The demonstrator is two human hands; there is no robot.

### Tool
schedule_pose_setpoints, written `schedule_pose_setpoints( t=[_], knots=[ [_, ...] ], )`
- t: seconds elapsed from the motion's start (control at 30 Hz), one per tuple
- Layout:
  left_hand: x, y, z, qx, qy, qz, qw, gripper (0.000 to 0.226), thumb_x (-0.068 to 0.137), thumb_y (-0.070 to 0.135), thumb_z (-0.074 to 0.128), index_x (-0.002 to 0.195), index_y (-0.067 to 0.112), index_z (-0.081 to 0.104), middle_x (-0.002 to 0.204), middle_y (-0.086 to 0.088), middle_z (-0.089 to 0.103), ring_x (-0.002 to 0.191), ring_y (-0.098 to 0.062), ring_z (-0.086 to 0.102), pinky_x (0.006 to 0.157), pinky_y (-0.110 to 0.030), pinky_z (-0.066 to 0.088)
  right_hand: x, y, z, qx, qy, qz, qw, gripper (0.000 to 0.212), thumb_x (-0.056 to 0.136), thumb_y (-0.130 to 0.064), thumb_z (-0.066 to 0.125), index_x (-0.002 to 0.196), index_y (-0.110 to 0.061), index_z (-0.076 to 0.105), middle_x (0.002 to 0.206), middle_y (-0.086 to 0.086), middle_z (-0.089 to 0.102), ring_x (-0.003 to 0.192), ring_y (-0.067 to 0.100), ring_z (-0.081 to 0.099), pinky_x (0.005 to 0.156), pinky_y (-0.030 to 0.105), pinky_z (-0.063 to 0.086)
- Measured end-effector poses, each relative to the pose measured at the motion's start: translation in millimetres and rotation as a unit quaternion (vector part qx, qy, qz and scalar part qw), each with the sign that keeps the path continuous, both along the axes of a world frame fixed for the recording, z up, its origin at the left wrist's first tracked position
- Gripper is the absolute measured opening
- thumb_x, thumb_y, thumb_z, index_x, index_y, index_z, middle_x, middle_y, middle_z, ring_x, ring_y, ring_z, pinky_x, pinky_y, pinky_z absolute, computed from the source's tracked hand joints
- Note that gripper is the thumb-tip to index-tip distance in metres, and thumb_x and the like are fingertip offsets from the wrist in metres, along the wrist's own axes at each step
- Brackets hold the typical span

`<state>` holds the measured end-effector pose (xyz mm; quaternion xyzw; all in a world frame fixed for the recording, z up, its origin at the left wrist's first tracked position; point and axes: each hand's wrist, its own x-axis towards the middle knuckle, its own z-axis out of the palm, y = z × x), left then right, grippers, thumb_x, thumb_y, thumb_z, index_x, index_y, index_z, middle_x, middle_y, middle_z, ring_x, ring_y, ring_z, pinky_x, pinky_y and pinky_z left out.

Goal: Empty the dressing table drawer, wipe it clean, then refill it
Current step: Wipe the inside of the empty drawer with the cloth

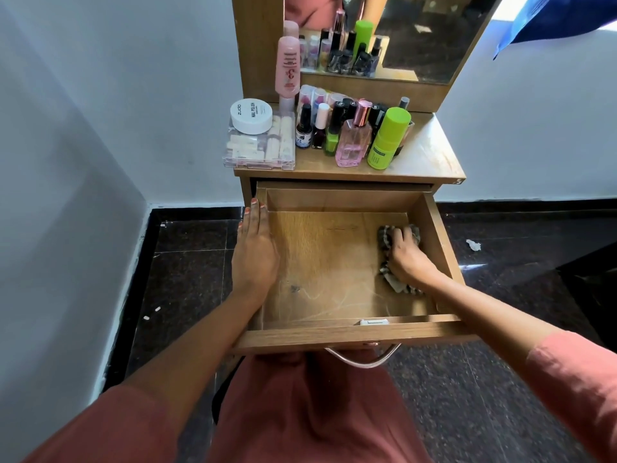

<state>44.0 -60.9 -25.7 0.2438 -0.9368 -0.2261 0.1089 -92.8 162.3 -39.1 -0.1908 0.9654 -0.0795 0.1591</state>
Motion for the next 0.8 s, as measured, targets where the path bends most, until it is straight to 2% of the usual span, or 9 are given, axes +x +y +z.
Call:
schedule_pose_setpoints(
  t=[0.1,0.2,0.33,0.47,0.57,0.67,0.73,0.8],
  knots=[
    [0.5,-0.4,0.4,0.001,-0.001,-0.001,1.0,0.051,0.098,0.005,0.025,0.147,0.008,0.008,0.157,-0.007,0.002,0.146,-0.017,0.0,0.119,-0.028,0.002,-18.5,-11.2,3.4,-0.024,0.015,0.0,1.0,0.044,0.09,0.006,0.033,0.133,0.008,0.028,0.142,0.034,0.022,0.108,0.051,0.048,0.081,0.048,0.045],
    [0.9,0.5,1.3,0.005,0.005,0.0,1.0,0.051,0.098,0.004,0.025,0.147,0.007,0.01,0.157,-0.007,0.002,0.146,-0.018,0.001,0.119,-0.029,0.003,-25.6,-19.5,8.8,-0.044,0.022,-0.021,0.999,0.043,0.087,0.005,0.037,0.129,0.005,0.031,0.139,0.031,0.025,0.105,0.05,0.049,0.071,0.048,0.042],
    [1.1,1.0,1.1,0.005,0.013,0.001,1.0,0.052,0.097,0.001,0.025,0.146,0.006,0.011,0.157,-0.009,0.004,0.146,-0.019,0.003,0.118,-0.028,0.003,-21.9,-18.7,7.6,-0.057,0.022,-0.028,0.998,0.042,0.091,0.0,0.039,0.132,0.002,0.031,0.143,0.026,0.022,0.115,0.046,0.045,0.084,0.046,0.043],
    [0.0,2.4,0.9,0.001,0.019,0.001,1.0,0.05,0.097,0.003,0.025,0.146,0.005,0.012,0.157,-0.01,0.006,0.146,-0.02,0.005,0.119,-0.029,0.004,-14.2,-25.4,2.0,-0.079,0.027,-0.011,0.996,0.047,0.091,0.001,0.042,0.135,0.002,0.03,0.144,0.027,0.019,0.127,0.044,0.036,0.102,0.042,0.037],
    [-0.1,1.9,1.1,0.007,0.024,0.002,1.0,0.05,0.098,0.004,0.026,0.146,0.004,0.013,0.156,-0.01,0.007,0.145,-0.02,0.006,0.119,-0.029,0.004,-0.1,-51.2,0.7,-0.098,0.011,0.033,0.995,0.048,0.093,-0.002,0.038,0.14,-0.003,0.028,0.147,0.024,0.018,0.13,0.044,0.032,0.106,0.047,0.033],
    [-0.1,1.9,1.1,0.008,0.027,0.005,1.0,0.049,0.098,0.005,0.026,0.146,0.005,0.015,0.156,-0.01,0.009,0.145,-0.02,0.008,0.119,-0.029,0.006,18.3,-89.7,-1.9,-0.107,0.009,0.076,0.991,0.045,0.096,-0.01,0.034,0.141,-0.007,0.028,0.146,0.02,0.021,0.123,0.043,0.039,0.103,0.049,0.037],
    [-0.7,1.7,1.4,0.009,0.027,0.005,1.0,0.049,0.098,0.006,0.026,0.146,0.005,0.016,0.156,-0.01,0.009,0.145,-0.02,0.009,0.118,-0.029,0.006,27.3,-110.0,-4.1,-0.093,0.01,0.08,0.992,0.046,0.096,-0.011,0.034,0.141,-0.007,0.027,0.147,0.019,0.018,0.122,0.042,0.039,0.1,0.05,0.039],
    [-1.3,0.9,1.5,0.016,0.028,0.006,0.999,0.048,0.098,0.008,0.026,0.146,0.006,0.016,0.156,-0.009,0.01,0.145,-0.02,0.009,0.119,-0.029,0.007,33.9,-123.5,-7.0,-0.067,0.013,0.093,0.993,0.05,0.095,-0.01,0.037,0.143,-0.008,0.023,0.15,0.017,0.015,0.128,0.04,0.034,0.105,0.049,0.035]
  ],
)
